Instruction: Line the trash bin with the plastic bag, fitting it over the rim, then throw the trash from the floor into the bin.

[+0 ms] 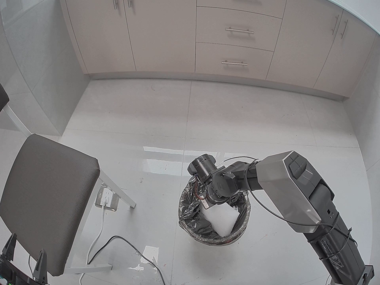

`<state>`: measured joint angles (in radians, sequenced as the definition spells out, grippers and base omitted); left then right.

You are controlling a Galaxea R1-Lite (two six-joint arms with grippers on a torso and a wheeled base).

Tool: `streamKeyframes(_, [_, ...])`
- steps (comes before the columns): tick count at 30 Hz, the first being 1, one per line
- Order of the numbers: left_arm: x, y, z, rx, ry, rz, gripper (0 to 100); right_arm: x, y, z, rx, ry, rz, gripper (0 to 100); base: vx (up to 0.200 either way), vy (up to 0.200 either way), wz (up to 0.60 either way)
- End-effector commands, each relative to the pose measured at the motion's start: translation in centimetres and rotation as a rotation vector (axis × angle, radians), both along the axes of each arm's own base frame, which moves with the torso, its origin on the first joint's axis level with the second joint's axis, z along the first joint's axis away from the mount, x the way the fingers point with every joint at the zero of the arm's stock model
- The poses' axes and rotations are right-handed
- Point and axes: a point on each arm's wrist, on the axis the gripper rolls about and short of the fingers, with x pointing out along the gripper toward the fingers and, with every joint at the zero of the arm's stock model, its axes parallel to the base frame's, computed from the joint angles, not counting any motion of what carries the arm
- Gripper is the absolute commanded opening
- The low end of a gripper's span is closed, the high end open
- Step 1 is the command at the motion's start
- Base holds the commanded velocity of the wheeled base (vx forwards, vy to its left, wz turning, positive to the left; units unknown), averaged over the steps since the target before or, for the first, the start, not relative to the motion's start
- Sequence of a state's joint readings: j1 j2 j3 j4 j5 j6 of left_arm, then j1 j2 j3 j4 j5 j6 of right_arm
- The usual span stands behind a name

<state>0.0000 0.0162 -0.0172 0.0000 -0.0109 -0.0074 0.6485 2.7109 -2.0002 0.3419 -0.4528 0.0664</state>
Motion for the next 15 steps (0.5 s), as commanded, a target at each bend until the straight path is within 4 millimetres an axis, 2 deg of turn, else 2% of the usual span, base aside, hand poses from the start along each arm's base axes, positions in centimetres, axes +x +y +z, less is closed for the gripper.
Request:
streamKeyframes(1, [0.0, 0.0, -0.5, 0.0, 0.001, 0.0, 100, 0.1, 0.0, -1.5, -0.015, 0.014, 0.002, 0, 0.0, 0.0, 0.0])
streamKeyframes(10, [0.0, 0.0, -0.5, 0.001, 0.001, 0.0, 100, 0.4, -0.4, -3.0, -0.021, 0.021, -0.006, 0, 0.0, 0.0, 0.0])
streamKeyframes(15, [0.0, 0.0, -0.5, 0.001, 0.001, 0.0, 100, 0.5, -0.3, -2.3, -0.006, 0.001, -0.006, 0, 0.0, 0.0, 0.0])
